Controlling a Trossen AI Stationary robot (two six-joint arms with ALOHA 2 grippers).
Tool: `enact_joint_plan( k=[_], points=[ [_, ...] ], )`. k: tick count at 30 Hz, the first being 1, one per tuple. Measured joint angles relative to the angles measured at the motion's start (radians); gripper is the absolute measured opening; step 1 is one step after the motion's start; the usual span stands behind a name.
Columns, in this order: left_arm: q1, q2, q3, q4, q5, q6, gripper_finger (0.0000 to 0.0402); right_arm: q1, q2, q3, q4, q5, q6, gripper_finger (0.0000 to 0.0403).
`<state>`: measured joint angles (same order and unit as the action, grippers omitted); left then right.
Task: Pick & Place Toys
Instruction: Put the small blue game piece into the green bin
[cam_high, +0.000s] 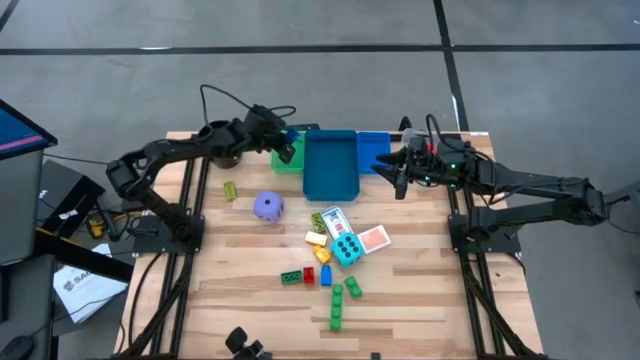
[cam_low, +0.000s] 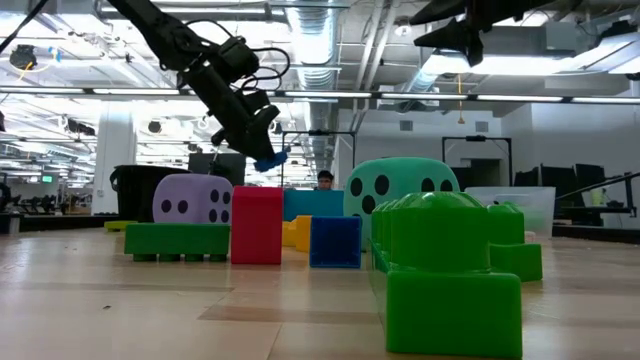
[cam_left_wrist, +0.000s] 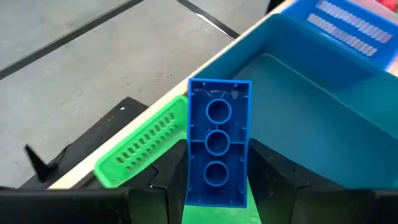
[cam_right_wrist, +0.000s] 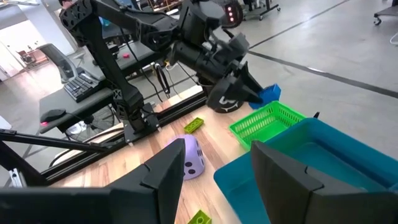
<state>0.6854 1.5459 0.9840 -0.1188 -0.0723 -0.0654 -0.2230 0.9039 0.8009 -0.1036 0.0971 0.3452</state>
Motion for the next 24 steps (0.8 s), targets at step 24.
enact_joint_plan(
  k=[24],
  points=[
    [0.062, 0.000, 0.000, -0.006, 0.047, 0.000, 0.0136, 0.000, 0.000, 0.000, -0.005, 0.009, 0.003, 0.0179]
  ],
)
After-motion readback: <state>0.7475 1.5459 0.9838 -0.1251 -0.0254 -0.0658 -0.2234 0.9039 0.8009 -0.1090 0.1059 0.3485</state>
